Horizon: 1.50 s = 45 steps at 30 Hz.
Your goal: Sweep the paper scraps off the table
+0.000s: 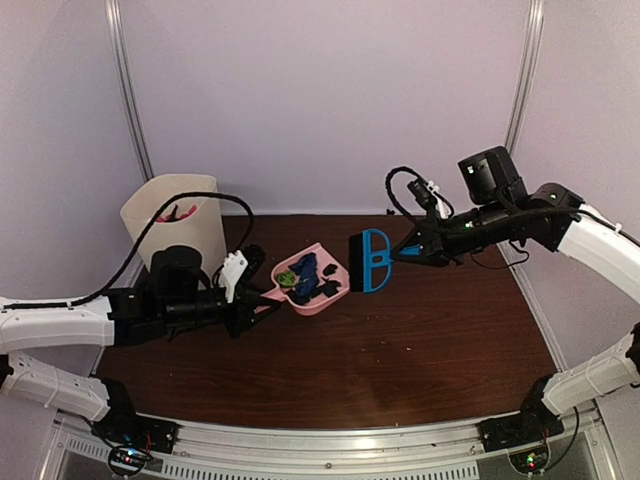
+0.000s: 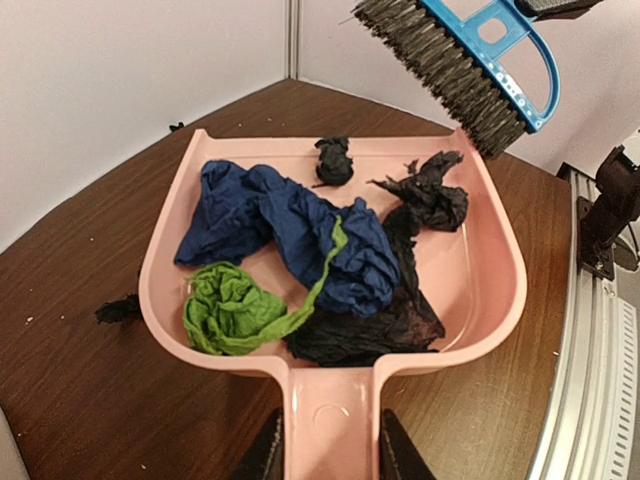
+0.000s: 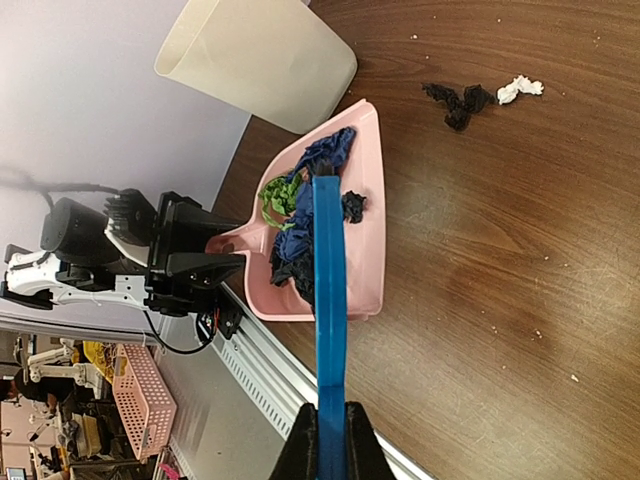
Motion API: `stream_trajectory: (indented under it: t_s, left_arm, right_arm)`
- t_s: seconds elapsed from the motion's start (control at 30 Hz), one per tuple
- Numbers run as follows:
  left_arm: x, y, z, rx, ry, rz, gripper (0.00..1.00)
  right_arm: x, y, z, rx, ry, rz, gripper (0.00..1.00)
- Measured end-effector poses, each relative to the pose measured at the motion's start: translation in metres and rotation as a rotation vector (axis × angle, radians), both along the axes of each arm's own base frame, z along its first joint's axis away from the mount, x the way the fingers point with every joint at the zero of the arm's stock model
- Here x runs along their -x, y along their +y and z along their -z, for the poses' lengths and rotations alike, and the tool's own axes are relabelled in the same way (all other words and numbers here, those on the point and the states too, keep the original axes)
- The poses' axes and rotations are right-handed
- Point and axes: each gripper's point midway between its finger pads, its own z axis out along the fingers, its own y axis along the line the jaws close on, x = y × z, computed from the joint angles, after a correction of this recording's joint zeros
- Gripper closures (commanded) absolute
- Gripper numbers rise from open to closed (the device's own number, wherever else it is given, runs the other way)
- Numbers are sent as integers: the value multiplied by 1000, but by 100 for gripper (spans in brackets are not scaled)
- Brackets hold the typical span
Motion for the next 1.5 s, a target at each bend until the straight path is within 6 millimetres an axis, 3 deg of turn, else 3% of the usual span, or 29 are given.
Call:
stream_trajectory:
  t_s: [0.17, 0.43, 0.83, 1.17, 1.5]
  left_arm:
    - [-2, 2, -7, 2, -6, -17, 100]
    - [-7, 6, -36, 20, -36, -53, 100]
    - [-13, 28, -89, 49, -62, -165, 100]
    - [-20, 44, -141, 98, -50, -271, 100]
    - [-31, 62, -174, 128, -23, -404, 100]
  right_arm:
    - [-4, -5, -7, -20, -28, 29, 100]
    - [-16, -28, -22, -37, -101, 149, 100]
    - [-35, -69, -7, 12, -123, 374, 100]
    - [-42, -74, 6, 22, -107, 424, 100]
    - [-51, -72, 10, 4, -99, 450, 100]
